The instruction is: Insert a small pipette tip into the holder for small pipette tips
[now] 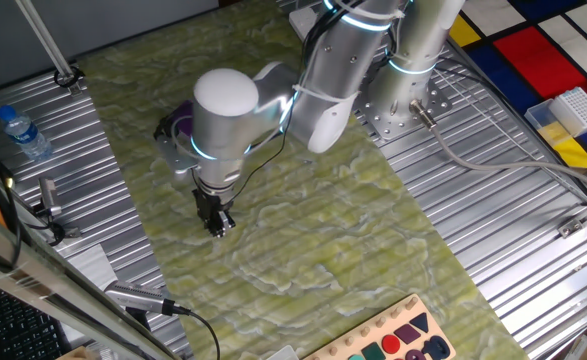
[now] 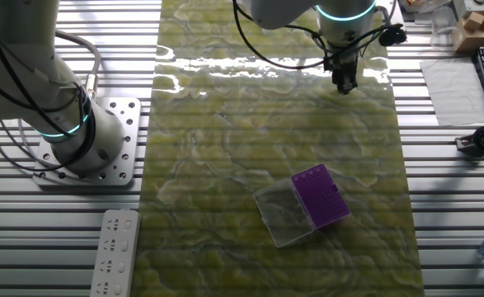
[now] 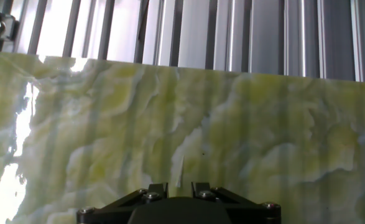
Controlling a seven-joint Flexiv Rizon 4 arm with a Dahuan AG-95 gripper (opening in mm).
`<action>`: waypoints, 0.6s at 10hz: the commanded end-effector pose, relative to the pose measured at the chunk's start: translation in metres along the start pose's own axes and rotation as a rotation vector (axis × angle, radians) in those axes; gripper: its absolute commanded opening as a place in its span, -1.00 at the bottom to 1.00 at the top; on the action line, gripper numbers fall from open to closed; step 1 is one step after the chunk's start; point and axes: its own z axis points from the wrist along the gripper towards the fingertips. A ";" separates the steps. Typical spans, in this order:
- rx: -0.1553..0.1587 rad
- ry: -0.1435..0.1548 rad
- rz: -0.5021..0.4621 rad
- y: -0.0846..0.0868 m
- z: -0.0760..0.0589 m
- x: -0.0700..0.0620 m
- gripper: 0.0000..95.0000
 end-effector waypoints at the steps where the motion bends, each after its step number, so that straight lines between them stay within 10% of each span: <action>1: -0.004 -0.009 0.007 0.000 0.000 0.000 -0.60; 6: -0.004 -0.014 0.016 0.001 0.005 0.000 -0.60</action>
